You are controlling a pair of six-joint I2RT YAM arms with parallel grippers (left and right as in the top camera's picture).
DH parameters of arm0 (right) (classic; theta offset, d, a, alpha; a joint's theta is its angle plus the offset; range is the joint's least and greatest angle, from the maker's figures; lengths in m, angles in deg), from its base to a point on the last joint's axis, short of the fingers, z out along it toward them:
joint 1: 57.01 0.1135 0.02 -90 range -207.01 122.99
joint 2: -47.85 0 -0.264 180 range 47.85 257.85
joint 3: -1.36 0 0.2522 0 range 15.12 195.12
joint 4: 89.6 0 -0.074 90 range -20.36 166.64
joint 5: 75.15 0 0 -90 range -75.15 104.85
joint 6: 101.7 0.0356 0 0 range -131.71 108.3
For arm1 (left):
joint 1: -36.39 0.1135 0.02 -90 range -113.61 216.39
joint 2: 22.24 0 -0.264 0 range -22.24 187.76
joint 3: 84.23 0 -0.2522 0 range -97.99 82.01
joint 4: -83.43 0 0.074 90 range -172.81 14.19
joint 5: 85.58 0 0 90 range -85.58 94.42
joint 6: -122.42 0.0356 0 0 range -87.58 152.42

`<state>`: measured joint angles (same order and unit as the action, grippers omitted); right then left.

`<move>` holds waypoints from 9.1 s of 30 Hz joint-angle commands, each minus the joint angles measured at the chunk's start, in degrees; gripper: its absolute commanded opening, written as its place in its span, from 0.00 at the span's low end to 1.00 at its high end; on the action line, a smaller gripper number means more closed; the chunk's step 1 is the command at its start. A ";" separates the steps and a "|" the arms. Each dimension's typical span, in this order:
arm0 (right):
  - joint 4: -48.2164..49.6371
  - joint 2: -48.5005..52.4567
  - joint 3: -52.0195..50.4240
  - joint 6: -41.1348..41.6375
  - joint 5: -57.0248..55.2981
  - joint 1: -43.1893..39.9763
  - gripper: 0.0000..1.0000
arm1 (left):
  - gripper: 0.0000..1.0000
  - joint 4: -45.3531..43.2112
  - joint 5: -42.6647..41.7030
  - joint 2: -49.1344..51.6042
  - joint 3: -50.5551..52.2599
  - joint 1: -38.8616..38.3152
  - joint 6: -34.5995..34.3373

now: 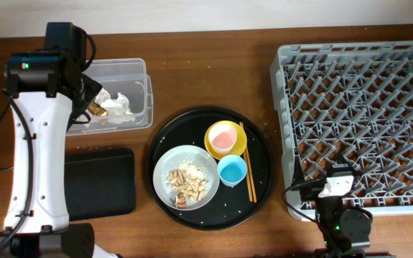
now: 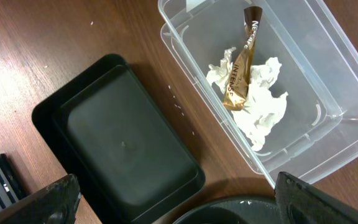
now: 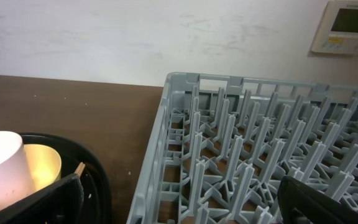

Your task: Sort waste into correct bins and load items into the dishwasher rack

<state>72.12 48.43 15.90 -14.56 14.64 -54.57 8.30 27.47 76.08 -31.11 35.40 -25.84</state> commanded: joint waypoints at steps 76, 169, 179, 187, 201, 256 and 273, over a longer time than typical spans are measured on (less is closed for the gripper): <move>-53.81 72.06 72.96 24.92 -4.79 39.56 0.98 | 0.99 0.31 1.84 -0.85 -0.39 0.04 -0.35; -72.65 99.91 100.65 -22.29 66.18 -29.55 0.04 | 0.99 0.28 1.84 -0.85 -0.39 0.04 -0.35; -77.94 115.25 100.65 -22.45 70.75 -31.12 0.04 | 0.99 0.28 1.84 -0.85 -0.39 0.04 -0.35; -87.71 117.00 99.56 -30.25 70.07 -31.78 0.04 | 0.99 0.28 1.86 -0.85 -0.39 0.04 -0.35; -84.59 117.02 92.39 -32.98 71.12 -41.16 0.04 | 0.99 0.28 1.84 -0.85 -0.39 0.04 -0.35; -72.61 116.17 88.54 -15.96 58.62 -49.09 0.08 | 0.99 0.28 1.84 -0.85 -0.39 0.04 -0.35; -70.18 95.95 94.82 6.56 29.03 -44.98 0.16 | 0.99 0.26 1.81 -0.85 -0.39 0.04 -0.35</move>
<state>1.79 148.42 109.84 -9.42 45.77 -102.83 8.47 28.47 76.08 -31.09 35.40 -25.84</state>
